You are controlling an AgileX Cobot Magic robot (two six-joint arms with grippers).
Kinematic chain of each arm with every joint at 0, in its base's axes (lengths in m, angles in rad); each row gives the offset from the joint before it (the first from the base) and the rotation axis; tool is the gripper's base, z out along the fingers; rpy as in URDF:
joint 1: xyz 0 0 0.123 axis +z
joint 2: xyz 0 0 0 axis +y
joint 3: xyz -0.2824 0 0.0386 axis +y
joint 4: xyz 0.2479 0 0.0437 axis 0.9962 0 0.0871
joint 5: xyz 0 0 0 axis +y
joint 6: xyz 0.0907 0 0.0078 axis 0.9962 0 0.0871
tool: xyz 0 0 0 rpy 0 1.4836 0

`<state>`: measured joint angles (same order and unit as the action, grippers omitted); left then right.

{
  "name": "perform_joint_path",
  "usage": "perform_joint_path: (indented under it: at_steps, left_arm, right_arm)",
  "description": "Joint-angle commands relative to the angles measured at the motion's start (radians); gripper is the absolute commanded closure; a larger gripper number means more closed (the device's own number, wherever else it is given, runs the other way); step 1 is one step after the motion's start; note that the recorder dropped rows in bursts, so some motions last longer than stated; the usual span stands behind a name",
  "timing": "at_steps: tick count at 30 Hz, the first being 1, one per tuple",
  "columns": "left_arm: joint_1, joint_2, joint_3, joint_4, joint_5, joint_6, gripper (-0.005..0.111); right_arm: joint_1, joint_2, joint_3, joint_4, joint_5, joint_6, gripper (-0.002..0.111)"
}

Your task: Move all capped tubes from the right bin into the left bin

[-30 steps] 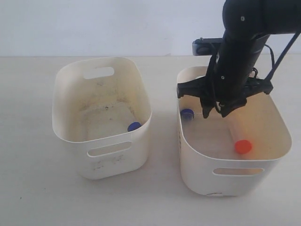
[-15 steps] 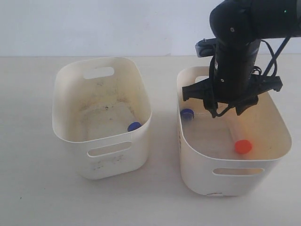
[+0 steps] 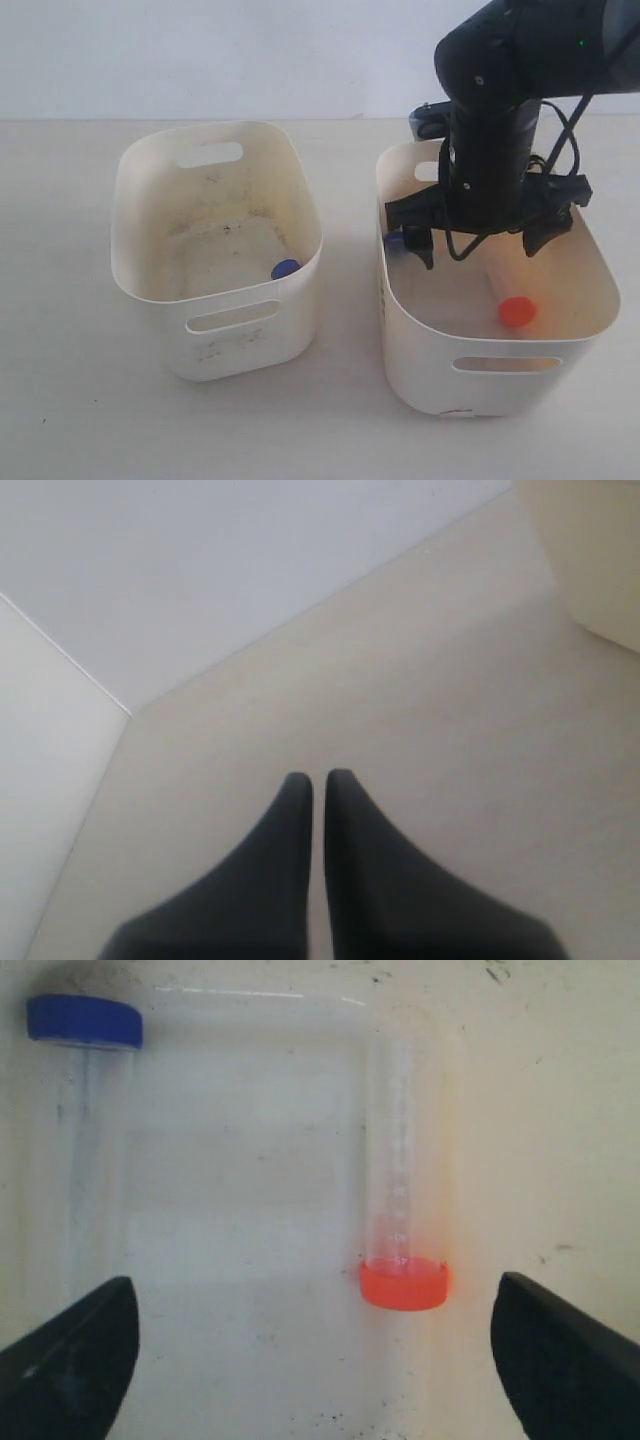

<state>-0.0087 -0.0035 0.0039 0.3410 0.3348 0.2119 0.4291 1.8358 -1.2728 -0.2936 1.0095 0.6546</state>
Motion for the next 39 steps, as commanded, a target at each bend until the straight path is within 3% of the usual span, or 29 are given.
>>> perform_joint_path:
  at_steps: [1,39]
  left_arm:
    - [-0.001,0.004,-0.004,-0.003,-0.005,-0.001,0.103]
    - [-0.001,0.004,-0.004,-0.003,-0.005,-0.001,0.103]
  right_arm:
    - [0.001,0.036,-0.005,0.001,0.004,-0.010,0.022]
    - [0.001,0.128,-0.005,-0.093,0.005,0.072,0.022]
